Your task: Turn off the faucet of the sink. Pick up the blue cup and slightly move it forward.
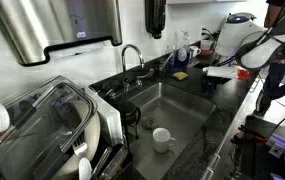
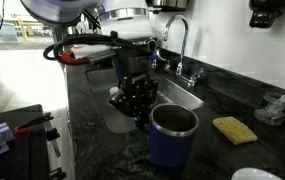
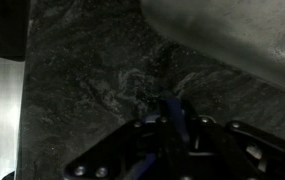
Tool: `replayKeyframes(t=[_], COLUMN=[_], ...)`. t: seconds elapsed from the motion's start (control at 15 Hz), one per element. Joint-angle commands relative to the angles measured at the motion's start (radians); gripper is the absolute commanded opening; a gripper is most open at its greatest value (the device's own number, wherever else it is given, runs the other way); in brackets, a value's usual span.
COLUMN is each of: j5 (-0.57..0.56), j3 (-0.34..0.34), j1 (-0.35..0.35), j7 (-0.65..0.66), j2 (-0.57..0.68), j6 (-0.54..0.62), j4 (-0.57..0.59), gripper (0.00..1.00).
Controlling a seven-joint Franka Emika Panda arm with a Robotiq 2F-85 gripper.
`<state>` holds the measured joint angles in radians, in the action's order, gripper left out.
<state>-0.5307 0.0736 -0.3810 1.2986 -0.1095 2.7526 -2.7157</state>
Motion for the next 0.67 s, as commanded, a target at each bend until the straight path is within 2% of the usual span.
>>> replayKeyframes(t=[0.0,0.33,0.6], j5=[0.005,0.031,0.15], j3=[0.025,0.088,0.145], j1=[0.028,0.072,0.114], j7=[0.034,0.032,-0.006], j2=[0.081,0.193,0.307], j6=[-0.021,-0.019,-0.019], j4=[0.109,0.221,0.338], gripper=[0.04,0.04,0.04])
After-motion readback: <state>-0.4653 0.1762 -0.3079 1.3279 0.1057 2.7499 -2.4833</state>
